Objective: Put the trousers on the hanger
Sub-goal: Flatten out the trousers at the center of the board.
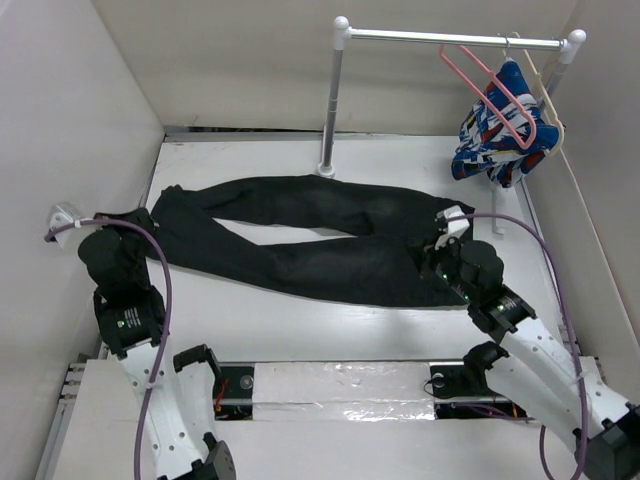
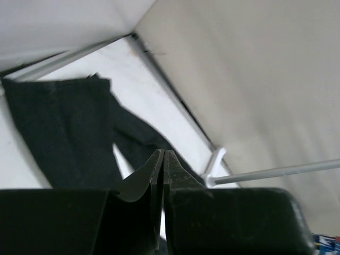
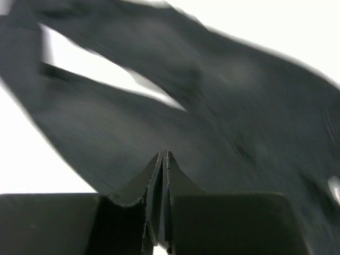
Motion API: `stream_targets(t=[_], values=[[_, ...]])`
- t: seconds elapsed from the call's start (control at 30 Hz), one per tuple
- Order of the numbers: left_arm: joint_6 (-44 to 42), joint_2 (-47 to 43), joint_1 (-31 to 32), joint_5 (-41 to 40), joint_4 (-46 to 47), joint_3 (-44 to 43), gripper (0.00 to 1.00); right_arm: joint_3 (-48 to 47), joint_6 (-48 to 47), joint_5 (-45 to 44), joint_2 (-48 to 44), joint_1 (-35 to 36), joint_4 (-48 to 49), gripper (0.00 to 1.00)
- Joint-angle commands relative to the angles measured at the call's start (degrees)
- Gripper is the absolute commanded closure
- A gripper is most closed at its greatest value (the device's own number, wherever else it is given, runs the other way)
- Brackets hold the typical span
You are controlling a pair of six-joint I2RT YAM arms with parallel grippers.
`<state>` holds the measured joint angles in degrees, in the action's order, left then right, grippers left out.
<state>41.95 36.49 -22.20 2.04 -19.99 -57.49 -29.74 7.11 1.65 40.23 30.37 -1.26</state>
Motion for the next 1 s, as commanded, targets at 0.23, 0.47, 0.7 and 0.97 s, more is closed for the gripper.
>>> stream_targets(t=[0.23, 0.47, 0.7, 0.97], values=[[-4.15, -6.28, 1.89, -3.98, 4.87, 10.55, 1.0, 9.08, 6.24, 4.92, -8.5, -17.78, -10.44, 0.5], [-5.57, 11.39, 0.41, 0.67, 8.55, 16.01, 0.86, 8.91, 3.09, 16.71, -1.66, -19.56, -2.35, 1.0], [-4.16, 30.29, -1.18, -6.4, 10.14, 8.56, 0.75, 7.85, -0.08, 19.35, 0.38, -18.5, -1.56, 1.0], [-6.18, 47.52, -1.18, -13.37, 8.3, 0.81, 0.74, 4.6, -4.21, 21.9, -2.61, -17.36, -6.65, 0.9]])
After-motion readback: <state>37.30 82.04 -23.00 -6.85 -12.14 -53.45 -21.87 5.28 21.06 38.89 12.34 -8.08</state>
